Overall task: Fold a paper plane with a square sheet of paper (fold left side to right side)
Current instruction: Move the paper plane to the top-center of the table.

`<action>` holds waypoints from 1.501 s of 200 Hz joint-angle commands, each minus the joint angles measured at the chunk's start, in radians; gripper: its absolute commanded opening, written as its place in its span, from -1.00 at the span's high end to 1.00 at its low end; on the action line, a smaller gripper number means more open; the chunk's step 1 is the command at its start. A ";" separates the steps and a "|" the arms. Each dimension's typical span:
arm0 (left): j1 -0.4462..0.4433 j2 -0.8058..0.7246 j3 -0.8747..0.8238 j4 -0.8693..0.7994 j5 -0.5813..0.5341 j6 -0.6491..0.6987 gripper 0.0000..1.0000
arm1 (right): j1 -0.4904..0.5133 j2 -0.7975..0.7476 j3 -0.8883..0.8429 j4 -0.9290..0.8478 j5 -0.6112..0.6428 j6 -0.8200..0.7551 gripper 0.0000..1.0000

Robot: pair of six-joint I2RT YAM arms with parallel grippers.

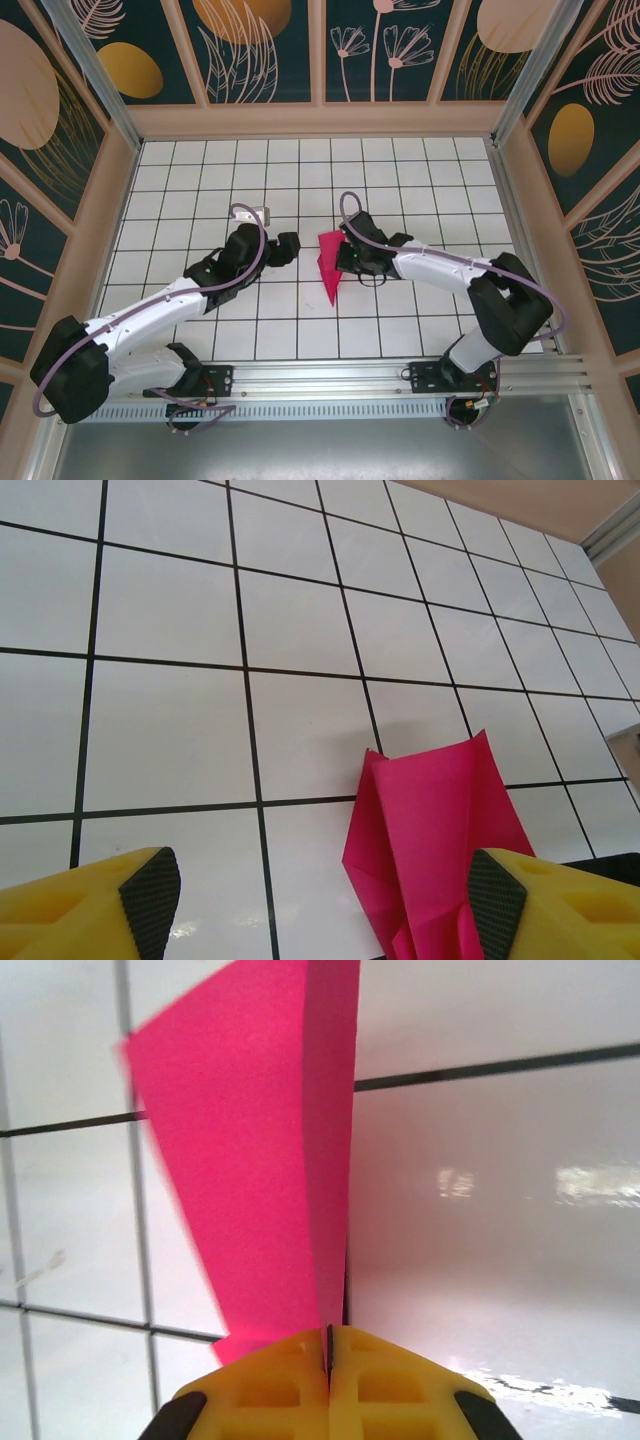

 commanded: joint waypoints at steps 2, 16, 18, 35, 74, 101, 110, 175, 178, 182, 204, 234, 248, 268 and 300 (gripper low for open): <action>0.003 -0.001 0.006 -0.004 -0.024 0.011 -0.56 | -0.028 -0.097 -0.006 0.056 -0.069 -0.107 1.00; 0.003 -0.001 0.007 -0.003 -0.021 0.010 -0.57 | -0.089 -0.125 -0.053 0.063 -0.124 -0.129 1.00; 0.004 0.000 0.007 -0.002 -0.019 0.010 -0.57 | -0.101 -0.127 -0.063 0.070 -0.142 -0.132 1.00; 0.003 0.002 0.006 -0.001 -0.017 0.006 -0.57 | -0.205 -0.123 -0.162 0.153 -0.276 -0.151 1.00; 0.003 0.009 0.015 -0.012 -0.022 0.010 -0.58 | -0.350 -0.036 -0.156 0.087 -0.240 -0.282 0.47; 0.003 0.011 0.033 -0.031 -0.035 0.023 -0.59 | -0.375 -0.057 -0.066 -0.090 -0.049 -0.301 0.17; 0.002 0.011 0.037 -0.032 -0.039 0.025 -0.60 | -0.373 -0.073 -0.032 -0.159 0.016 -0.291 0.14; 0.003 0.036 0.042 0.012 -0.035 0.033 -0.83 | -0.170 -0.117 -0.018 -0.214 -0.017 -0.110 -0.05; 0.003 0.037 0.041 0.014 -0.035 0.032 -0.84 | -0.162 -0.111 -0.023 -0.206 -0.021 -0.101 -0.05; 0.003 0.038 0.041 0.016 -0.034 0.030 -0.85 | -0.154 -0.104 -0.028 -0.198 -0.022 -0.089 -0.06; 0.003 0.043 0.041 0.016 -0.029 0.033 -0.89 | -0.130 -0.045 -0.018 -0.215 0.013 -0.068 -0.09; 0.003 0.037 0.039 0.010 -0.032 0.036 -0.91 | -0.117 -0.012 -0.005 -0.221 0.019 -0.077 -0.06; 0.003 0.039 0.037 0.010 -0.032 0.033 -0.92 | -0.117 0.002 -0.002 -0.212 0.004 -0.078 0.02; 0.003 0.040 0.034 0.010 -0.027 0.031 -0.93 | -0.115 0.030 0.002 -0.209 0.008 -0.084 0.12; 0.002 0.032 0.036 -0.005 -0.042 0.038 -0.94 | -0.115 0.080 0.002 -0.196 -0.010 -0.095 0.37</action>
